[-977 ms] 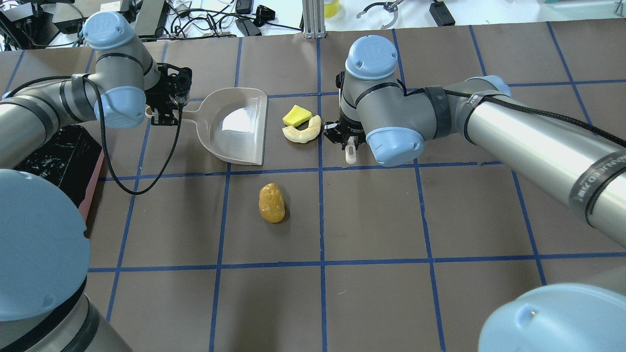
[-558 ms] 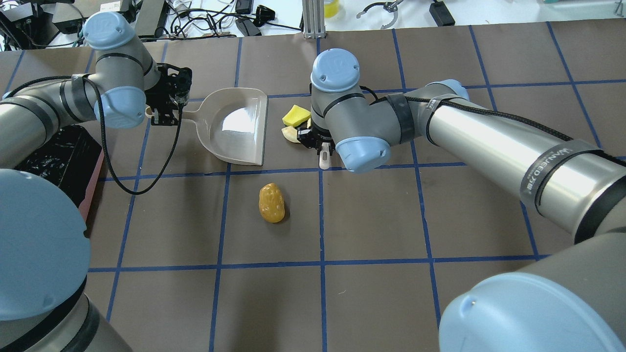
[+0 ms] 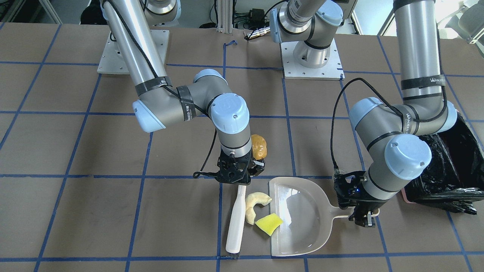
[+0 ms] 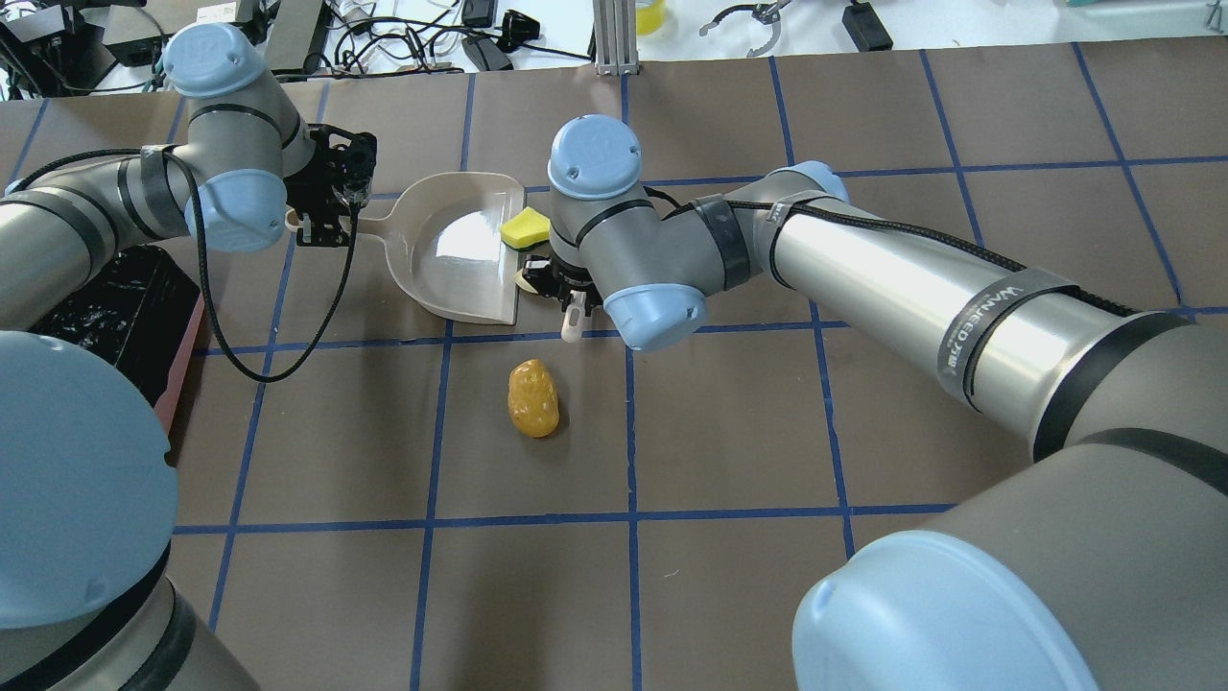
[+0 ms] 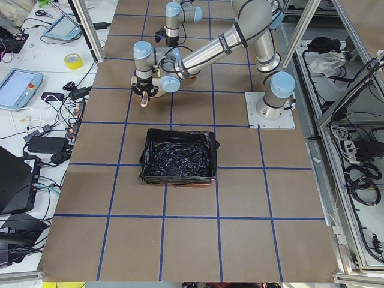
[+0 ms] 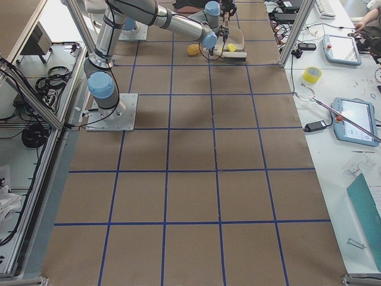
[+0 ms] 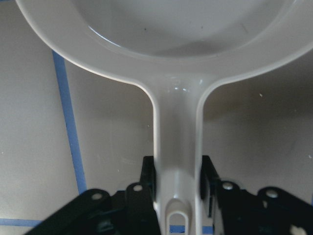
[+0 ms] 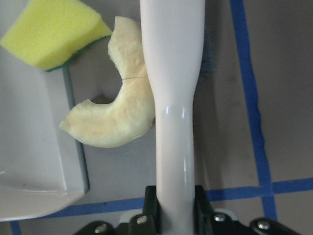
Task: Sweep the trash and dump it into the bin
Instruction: 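Sweep the sponge and ring into the dustpan with the right gripper's brush, then sweep the yellow lump into the dustpan while the left gripper pulls it toward the bin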
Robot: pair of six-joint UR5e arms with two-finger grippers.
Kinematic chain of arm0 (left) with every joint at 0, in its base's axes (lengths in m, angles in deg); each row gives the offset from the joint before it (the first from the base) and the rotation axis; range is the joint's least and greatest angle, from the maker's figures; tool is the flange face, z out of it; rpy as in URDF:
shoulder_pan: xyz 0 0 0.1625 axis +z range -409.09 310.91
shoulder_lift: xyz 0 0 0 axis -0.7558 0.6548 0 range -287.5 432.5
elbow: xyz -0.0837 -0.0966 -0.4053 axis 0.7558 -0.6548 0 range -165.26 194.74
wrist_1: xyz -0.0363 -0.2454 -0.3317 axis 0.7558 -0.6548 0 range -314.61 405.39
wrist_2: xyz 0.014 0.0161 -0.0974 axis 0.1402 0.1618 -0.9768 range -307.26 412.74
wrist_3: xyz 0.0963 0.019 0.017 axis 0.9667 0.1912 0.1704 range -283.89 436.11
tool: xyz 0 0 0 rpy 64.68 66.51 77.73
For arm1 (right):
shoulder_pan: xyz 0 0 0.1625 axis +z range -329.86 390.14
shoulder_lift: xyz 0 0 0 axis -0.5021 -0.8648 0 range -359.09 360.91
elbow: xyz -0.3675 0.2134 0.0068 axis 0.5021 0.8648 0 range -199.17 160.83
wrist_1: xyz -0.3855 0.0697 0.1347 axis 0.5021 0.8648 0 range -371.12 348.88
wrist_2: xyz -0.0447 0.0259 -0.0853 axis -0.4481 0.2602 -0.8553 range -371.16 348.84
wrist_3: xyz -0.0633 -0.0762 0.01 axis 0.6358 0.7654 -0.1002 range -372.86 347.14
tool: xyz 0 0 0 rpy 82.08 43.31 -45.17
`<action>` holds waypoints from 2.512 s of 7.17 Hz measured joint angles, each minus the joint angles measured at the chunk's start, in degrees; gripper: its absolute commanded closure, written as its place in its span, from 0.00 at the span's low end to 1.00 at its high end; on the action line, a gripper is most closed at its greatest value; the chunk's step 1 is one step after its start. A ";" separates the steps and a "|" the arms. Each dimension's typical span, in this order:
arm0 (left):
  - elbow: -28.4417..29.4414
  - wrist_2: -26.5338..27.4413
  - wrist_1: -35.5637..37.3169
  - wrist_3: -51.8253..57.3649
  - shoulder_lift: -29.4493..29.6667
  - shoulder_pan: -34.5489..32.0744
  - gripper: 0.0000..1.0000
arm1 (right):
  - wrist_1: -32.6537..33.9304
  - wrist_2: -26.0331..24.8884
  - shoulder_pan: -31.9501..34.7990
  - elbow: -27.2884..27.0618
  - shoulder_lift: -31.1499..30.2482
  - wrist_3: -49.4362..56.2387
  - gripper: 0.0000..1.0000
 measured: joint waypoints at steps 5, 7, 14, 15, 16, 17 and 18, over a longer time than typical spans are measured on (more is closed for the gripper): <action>0.00 0.00 0.00 -0.09 0.05 0.00 1.00 | -0.55 4.15 5.51 7.23 2.72 -12.78 0.94; 0.00 0.00 0.00 -0.10 0.05 0.00 1.00 | -0.65 6.11 6.26 8.46 2.76 -16.37 0.94; -0.83 -2.00 -0.44 2.63 -2.55 1.27 1.00 | -19.24 -4.45 2.32 7.06 -5.24 -0.83 0.94; -2.25 -2.41 -0.59 4.85 -4.00 2.84 1.00 | -21.81 -5.31 1.38 4.18 -8.51 1.71 0.96; -4.46 -2.94 -0.91 6.75 -6.14 4.51 1.00 | -22.76 -5.69 0.99 -0.32 -12.16 3.17 0.98; -7.34 -3.49 -1.66 8.31 -9.06 5.53 1.00 | -22.79 -5.60 1.08 -5.69 -16.20 3.08 1.00; -11.21 -3.62 -2.58 9.73 -12.78 5.97 1.00 | -22.66 -5.18 1.57 -10.78 -19.93 1.53 1.00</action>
